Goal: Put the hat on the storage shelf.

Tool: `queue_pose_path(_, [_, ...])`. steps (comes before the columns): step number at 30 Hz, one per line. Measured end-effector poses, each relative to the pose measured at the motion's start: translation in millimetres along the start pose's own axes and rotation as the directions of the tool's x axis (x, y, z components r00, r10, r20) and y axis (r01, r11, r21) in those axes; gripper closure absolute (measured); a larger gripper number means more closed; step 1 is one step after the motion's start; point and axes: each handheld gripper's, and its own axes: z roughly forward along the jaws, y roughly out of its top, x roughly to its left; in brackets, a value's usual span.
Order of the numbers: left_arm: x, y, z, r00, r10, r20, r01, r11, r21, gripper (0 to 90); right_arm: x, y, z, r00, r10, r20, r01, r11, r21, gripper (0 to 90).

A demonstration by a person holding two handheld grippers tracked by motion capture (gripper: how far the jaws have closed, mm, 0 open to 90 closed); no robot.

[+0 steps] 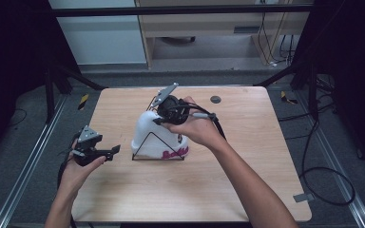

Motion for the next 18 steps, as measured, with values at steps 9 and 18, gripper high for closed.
queue_pose_path(9, [1.3, -10.7, 6.0, 1.0000, 0.004, 0.005, -0.004, 0.9993, 0.038, 4.9, -0.5, -4.1, -4.3, 0.9994, 0.035, 0.001, -0.035, 0.999, -0.029, 64.5])
queue_pose_path(18, [2.8, -18.3, 10.3, 0.9999, 0.010, -0.009, -0.009, 0.9980, 0.063, 4.9, -0.9, -7.8, -14.9, 0.9989, 0.046, 0.003, -0.046, 0.998, -0.048, 63.4])
